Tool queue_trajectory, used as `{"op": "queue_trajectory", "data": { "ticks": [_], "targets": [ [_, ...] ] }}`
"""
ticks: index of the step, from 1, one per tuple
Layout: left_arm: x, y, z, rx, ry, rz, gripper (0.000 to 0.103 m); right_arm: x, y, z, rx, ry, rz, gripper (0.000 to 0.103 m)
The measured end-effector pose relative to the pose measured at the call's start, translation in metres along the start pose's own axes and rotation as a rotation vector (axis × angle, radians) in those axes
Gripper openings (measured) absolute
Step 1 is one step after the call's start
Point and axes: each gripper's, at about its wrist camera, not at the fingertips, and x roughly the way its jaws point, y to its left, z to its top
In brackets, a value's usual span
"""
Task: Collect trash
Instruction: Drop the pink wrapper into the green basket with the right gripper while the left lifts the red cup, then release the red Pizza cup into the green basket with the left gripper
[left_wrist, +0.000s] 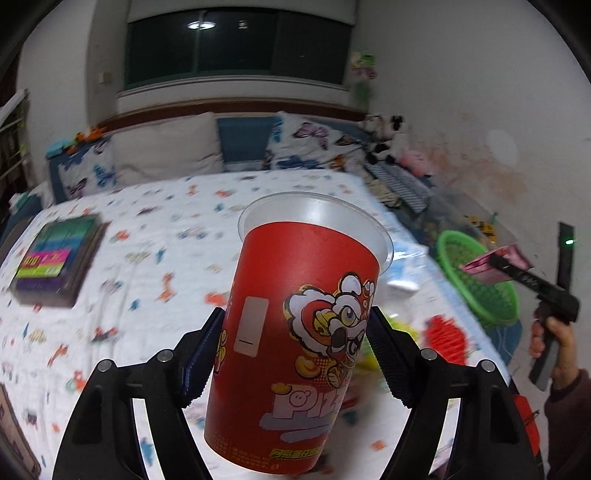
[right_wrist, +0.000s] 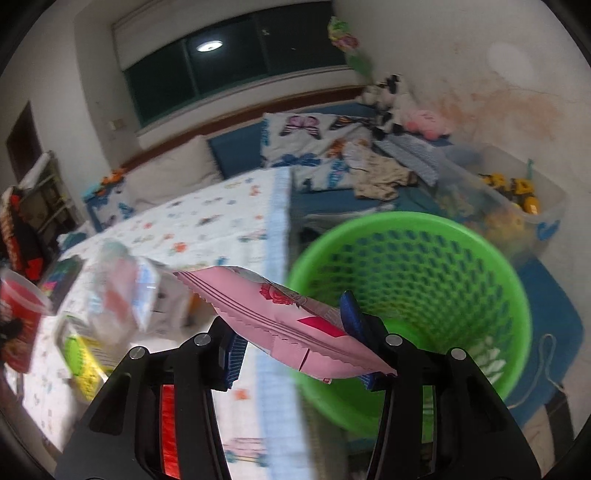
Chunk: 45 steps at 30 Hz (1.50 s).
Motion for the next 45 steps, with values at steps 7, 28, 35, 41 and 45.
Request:
{"op": "queue_trajectory", "data": {
  "ticks": [7,28,35,41,45],
  "targets": [
    [0.023,-0.063,0.029,0.092,0.014,-0.097,0.074,0.015,-0.045,-0.009,0.037,0.056,-0.069,0.053],
    [0.152,-0.242,0.063,0.279,0.21,-0.324,0.074,-0.025,-0.101,-0.027,0.08,0.015,-0.137,0.086],
    [0.186,-0.292,0.063,0.332,0.271,-0.367,0.074,-0.041,-0.117,-0.043,0.104,0.006,-0.163,0.088],
    [0.207,-0.319,0.058,0.357,0.307,-0.374,0.074,-0.048,-0.128,-0.052,0.139,0.001,-0.178,0.089],
    [0.223,-0.331,0.058,0.354,0.332,-0.378,0.075,-0.052,-0.131,-0.055,0.146,0.0,-0.189,0.089]
  ]
}}
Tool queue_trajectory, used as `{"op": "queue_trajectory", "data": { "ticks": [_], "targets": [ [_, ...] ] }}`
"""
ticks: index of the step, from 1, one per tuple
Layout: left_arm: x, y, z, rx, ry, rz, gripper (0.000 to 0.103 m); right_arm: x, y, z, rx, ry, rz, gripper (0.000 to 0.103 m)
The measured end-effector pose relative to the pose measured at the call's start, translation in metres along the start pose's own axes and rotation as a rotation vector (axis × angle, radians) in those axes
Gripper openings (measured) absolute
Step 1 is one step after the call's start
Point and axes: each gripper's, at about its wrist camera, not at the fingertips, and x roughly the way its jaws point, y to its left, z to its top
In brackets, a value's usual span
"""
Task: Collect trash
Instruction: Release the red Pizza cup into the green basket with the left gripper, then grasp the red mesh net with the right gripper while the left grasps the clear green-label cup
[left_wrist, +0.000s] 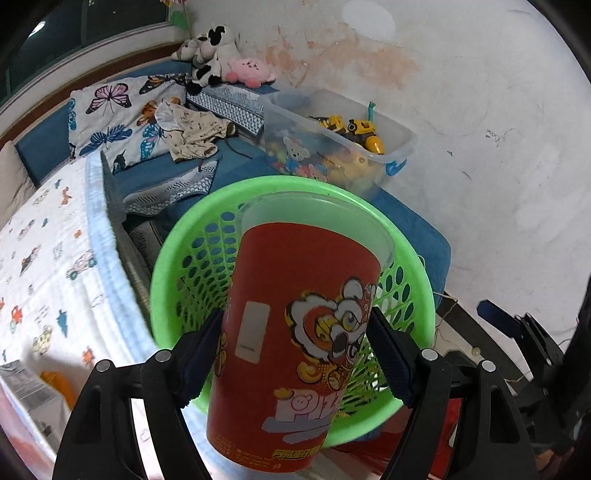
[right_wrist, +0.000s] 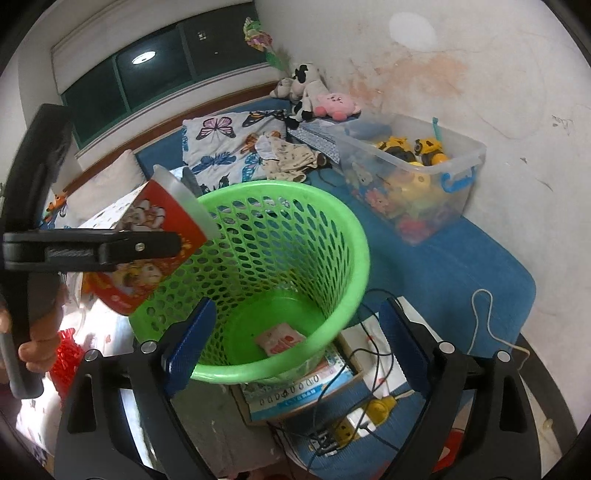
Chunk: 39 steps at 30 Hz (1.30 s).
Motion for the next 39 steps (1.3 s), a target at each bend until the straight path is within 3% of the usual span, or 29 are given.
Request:
{"op": "queue_trajectory", "data": {
  "ticks": [3,6,17,30,39],
  "targets": [
    [0.002,0.0,0.003,-0.02,-0.01,-0.029,0.087,-0.002,-0.002,-0.001,0.004,-0.002,-0.004,0.089],
    [-0.005,0.001,0.0,-0.03,-0.033,-0.051,0.087,-0.003,-0.002,-0.002,0.004,-0.003,-0.001,0.089],
    [-0.074,0.038,-0.043,-0.074,-0.126,0.064,0.087,-0.009,0.046,-0.008,-0.093,0.009,0.133,0.089],
    [-0.155,0.106,-0.11,-0.219,-0.214,0.182,0.087,-0.012,0.146,-0.04,-0.279,0.098,0.402,0.089],
    [-0.197,0.145,-0.151,-0.347,-0.257,0.284,0.087,-0.003,0.204,-0.062,-0.366,0.147,0.49,0.087]
  ]
}}
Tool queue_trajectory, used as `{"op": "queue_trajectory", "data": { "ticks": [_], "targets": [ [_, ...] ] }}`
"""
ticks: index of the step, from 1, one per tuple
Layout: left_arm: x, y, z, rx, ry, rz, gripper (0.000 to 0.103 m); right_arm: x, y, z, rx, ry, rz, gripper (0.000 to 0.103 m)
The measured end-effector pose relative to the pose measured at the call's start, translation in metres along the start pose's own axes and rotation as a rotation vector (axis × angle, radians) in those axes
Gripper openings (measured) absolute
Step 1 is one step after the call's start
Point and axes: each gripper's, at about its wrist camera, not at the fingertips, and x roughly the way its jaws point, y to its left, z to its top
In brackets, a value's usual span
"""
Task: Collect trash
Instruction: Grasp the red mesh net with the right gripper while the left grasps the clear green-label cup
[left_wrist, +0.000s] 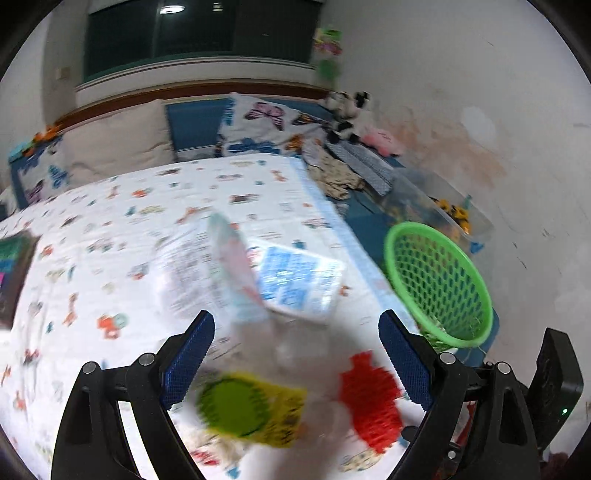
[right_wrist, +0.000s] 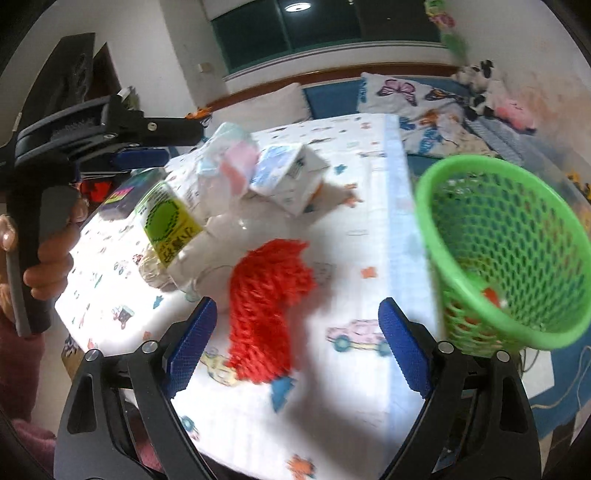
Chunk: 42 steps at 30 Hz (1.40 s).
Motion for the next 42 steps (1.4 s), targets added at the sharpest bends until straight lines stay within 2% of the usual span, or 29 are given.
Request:
{"op": "queue_trajectory", "data": {
  "ticks": [5,11,13,17,20,28,31,36,42],
  "targets": [
    [-0.008,0.028,-0.016,-0.094,0.02,0.041,0.087,0.02,0.006,0.004,-0.001,0.027,0.017,0.082],
    [-0.008,0.057,-0.031,-0.223,0.047,0.076,0.087,0.04,0.004,0.007,0.02,0.059,0.031,0.071],
    [-0.007,0.059,-0.034,-0.233,0.045,0.075,0.087,0.042,0.004,0.006,0.024,0.064,0.027,0.066],
    [-0.007,0.051,-0.037,-0.158,0.041,0.083,0.087,0.041,-0.001,0.004,0.038,0.065,0.029,0.059],
    [-0.003,0.06,-0.04,-0.203,0.057,0.083,0.087,0.037,-0.002,0.004,0.036,0.051,0.017,0.055],
    [0.009,0.091,-0.047,-0.36,0.049,0.024,0.088,0.028,-0.007,0.007,0.04,0.027,0.001,0.051],
    [0.017,0.101,-0.048,-0.377,0.044,-0.008,0.088,0.027,-0.006,0.008,0.038,0.023,0.0,0.05],
    [0.031,0.114,-0.052,-0.386,0.049,-0.11,0.088,0.03,-0.004,0.008,0.036,0.031,0.002,0.05],
    [0.04,0.115,-0.056,-0.373,0.043,-0.21,0.088,0.037,-0.005,0.009,0.042,0.05,-0.007,0.05]
  ]
}}
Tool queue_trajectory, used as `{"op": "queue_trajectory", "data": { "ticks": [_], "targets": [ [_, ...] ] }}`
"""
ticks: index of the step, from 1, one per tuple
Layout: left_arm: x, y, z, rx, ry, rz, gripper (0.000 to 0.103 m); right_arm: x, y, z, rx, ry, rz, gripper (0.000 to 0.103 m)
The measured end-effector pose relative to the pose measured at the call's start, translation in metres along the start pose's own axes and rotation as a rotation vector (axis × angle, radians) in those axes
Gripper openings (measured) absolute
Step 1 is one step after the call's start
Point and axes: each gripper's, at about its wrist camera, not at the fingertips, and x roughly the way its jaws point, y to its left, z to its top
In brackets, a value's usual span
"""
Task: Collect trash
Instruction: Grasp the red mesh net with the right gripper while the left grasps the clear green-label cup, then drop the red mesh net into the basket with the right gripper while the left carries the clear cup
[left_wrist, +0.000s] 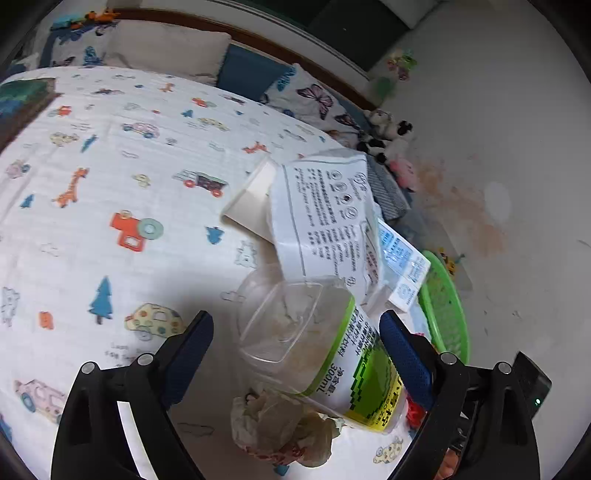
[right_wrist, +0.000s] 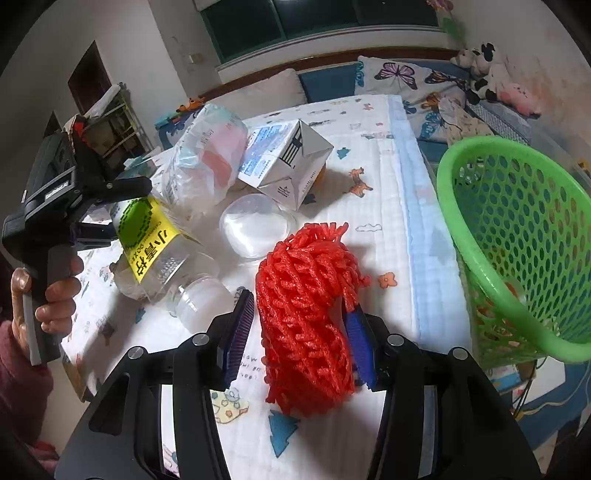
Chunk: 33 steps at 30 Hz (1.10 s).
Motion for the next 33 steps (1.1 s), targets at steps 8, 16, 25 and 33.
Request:
{"op": "queue_trajectory", "data": {
  "ticks": [8,16,25,33],
  "targets": [
    [0.006,-0.002,-0.003,0.02,0.003,-0.077,0.073,0.008,-0.002,-0.001,0.007,0.01,-0.012,0.048],
    [-0.012,-0.018,-0.005,0.07,-0.051,-0.076,0.062,0.001,-0.006,-0.001,0.015,-0.008,-0.01,0.037],
    [-0.034,-0.07,-0.014,0.231,-0.125,-0.008,0.054,-0.021,-0.015,0.0,0.038,-0.064,-0.027,0.032],
    [-0.031,-0.119,-0.03,0.389,-0.163,0.049,0.053,-0.047,-0.035,0.004,0.076,-0.123,-0.07,0.031]
  ]
}}
